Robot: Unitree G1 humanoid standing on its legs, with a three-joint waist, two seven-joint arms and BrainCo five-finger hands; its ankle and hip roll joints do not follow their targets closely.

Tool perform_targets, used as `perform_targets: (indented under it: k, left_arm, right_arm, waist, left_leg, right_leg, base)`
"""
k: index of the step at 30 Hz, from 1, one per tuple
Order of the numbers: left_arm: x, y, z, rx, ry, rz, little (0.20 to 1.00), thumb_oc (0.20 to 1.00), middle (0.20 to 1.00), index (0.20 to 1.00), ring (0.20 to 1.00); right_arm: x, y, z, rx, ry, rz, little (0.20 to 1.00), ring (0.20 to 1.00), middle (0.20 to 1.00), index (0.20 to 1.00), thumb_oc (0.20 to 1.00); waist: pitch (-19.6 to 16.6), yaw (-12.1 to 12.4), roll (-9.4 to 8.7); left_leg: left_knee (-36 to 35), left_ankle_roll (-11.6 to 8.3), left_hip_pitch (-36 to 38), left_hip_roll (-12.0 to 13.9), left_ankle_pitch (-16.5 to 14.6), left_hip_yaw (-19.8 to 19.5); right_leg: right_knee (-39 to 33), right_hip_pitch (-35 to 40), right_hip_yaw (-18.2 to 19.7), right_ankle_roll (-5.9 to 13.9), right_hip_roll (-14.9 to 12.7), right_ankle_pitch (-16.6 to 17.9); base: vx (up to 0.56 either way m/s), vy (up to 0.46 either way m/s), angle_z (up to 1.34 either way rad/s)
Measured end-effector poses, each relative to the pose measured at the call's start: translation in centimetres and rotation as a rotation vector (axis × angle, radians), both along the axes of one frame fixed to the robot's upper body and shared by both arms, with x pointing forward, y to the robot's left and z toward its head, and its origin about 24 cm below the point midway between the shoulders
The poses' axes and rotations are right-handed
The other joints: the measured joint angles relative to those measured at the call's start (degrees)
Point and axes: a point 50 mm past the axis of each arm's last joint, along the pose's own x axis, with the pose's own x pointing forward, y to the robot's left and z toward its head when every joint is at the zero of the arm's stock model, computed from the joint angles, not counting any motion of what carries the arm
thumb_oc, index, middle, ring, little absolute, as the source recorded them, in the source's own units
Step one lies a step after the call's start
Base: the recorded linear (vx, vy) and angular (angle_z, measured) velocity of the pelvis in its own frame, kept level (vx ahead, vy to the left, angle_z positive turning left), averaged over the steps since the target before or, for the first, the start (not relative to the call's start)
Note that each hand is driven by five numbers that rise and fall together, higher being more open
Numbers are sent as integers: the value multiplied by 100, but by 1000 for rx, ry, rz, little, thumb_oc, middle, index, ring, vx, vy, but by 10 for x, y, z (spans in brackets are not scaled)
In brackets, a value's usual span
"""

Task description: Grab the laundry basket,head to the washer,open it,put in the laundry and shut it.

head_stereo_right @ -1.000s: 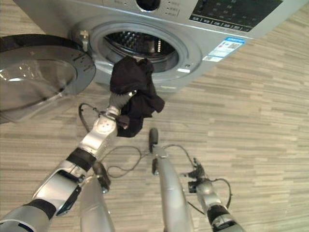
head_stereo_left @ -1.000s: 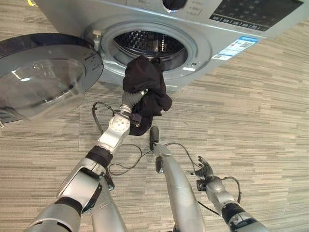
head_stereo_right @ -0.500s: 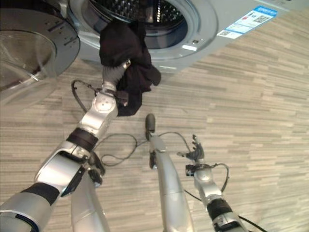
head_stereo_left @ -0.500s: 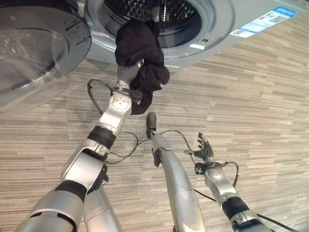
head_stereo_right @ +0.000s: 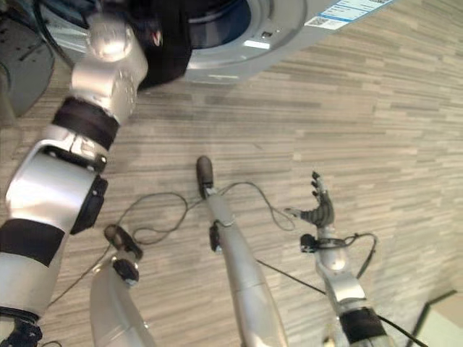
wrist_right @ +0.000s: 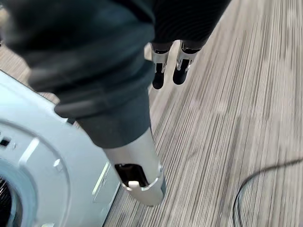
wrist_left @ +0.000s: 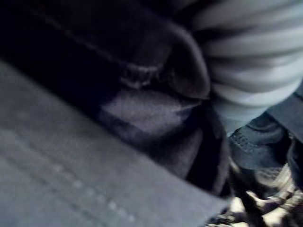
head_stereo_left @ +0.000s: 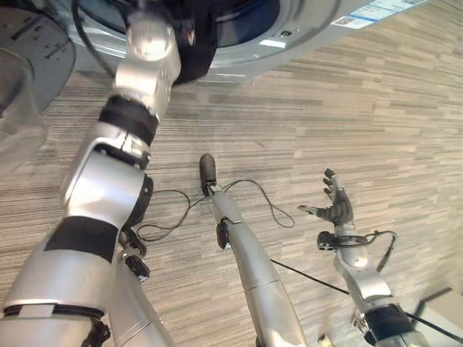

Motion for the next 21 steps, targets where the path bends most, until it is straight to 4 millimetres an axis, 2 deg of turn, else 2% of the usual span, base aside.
perform_targets:
  k: [5, 7, 8, 9, 12, 13, 14, 15, 16, 18, 21]
  left_arm:
    - [0, -2, 0, 15, 2, 11, 200, 200, 200, 200, 200]
    - [-6, -4, 17, -33, -17, 4, 200, 200, 200, 200, 200]
    - [-19, -13, 39, -117, -74, -60, 200, 200, 200, 200, 200]
    - [-41, -23, 62, -199, -219, -183, 1000, 1000, 1000, 1000, 1000]
    - [-39, -34, 32, -125, -246, -187, 1000, 1000, 1000, 1000, 1000]
    - [-34, -40, 24, 14, -233, -114, 1000, 1000, 1000, 1000, 1000]
    - [-18, -38, 12, 252, -165, 26, 1000, 1000, 1000, 1000, 1000]
    - [-5, -33, 2, 401, -80, 126, 1000, 1000, 1000, 1000, 1000]
    - [6, -20, -7, 443, 28, 203, 1000, 1000, 1000, 1000, 1000]
    - [13, 2, -7, 553, 143, 355, 1000, 1000, 1000, 1000, 1000]
    - [3, -6, 18, 666, 87, 426, 1000, 1000, 1000, 1000, 1000]
  right_arm:
    - [-1, 0, 2, -13, -8, 5, 1000, 1000, 1000, 1000, 1000]
    - [-5, -4, 17, -40, -58, 21, 1000, 1000, 1000, 1000, 1000]
    - [-11, -6, 32, -55, -121, 27, 1000, 1000, 1000, 1000, 1000]
    - [-15, -13, 54, -52, -227, -2, 1000, 1000, 1000, 1000, 1000]
    - [-16, -14, 58, -81, -245, -8, 1000, 1000, 1000, 1000, 1000]
    - [-16, -15, 59, -109, -245, 2, 1000, 1000, 1000, 1000, 1000]
    - [-15, -17, 63, -125, -256, 6, 1000, 1000, 1000, 1000, 1000]
    - [-12, -17, 65, -129, -262, 8, 1000, 1000, 1000, 1000, 1000]
    - [-9, -16, 68, -127, -270, 15, 1000, 1000, 1000, 1000, 1000]
    - [-7, -14, 70, -136, -272, 37, 1000, 1000, 1000, 1000, 1000]
    - [-10, -17, 70, -181, -249, 74, 1000, 1000, 1000, 1000, 1000]
  waist:
    - [0, -27, 0]
    - [2, -35, 2]
    - [4, 11, 6]
    - [5, 5, 8]
    - [5, 45, 7]
    - [5, 77, 8]
    - [9, 151, 13]
    - [10, 163, 16]
    - [13, 161, 21]
    - [17, 135, 27]
    - [13, 124, 21]
  left_leg:
    - [-119, -40, 137, 4, -25, 75]
    - [-153, -137, 108, 44, -48, 75]
    - [-187, -155, 31, 40, -28, 64]
    - [-410, -208, 14, 1, 75, 77]
    - [-879, -313, 180, -22, 277, 64]
    - [-1032, -325, 233, -39, 377, 52]
    - [-1075, -335, 325, -31, 398, 54]
    - [-1066, -335, 395, -28, 398, 52]
    - [-1064, -335, 481, -29, 398, 50]
    - [-1151, -343, 655, -58, 401, 48]
    - [-1292, -378, 721, -172, 489, -58]
  right_leg:
    - [-3, 16, 54, -26, 26, -27]
    - [-40, 12, 82, 2, 88, -87]
    - [-130, -24, 93, 5, 72, -57]
    - [-275, -65, 65, 1, 54, 20]
    - [-302, -51, -11, -56, 62, 22]
    - [-302, -51, -11, -62, 70, 19]
    - [-301, 5, -11, -74, 88, 10]
    - [-301, 65, -9, -94, 92, -4]
    - [-301, 150, -1, -97, 92, -9]
    - [-302, 288, 0, -99, 71, -10]
    - [-317, 369, -28, -99, -17, -11]
  base:
    - [46, -78, -5]
    - [131, -199, -1]
    - [28, -121, 4]
    - [6, -73, 7]
    - [-19, -13, 13]
    - [-28, 19, 12]
    - [-29, 25, 3]
    - [-12, 13, -7]
    - [-12, 12, -7]
    - [-11, 1, 2]
    - [-15, 3, 19]
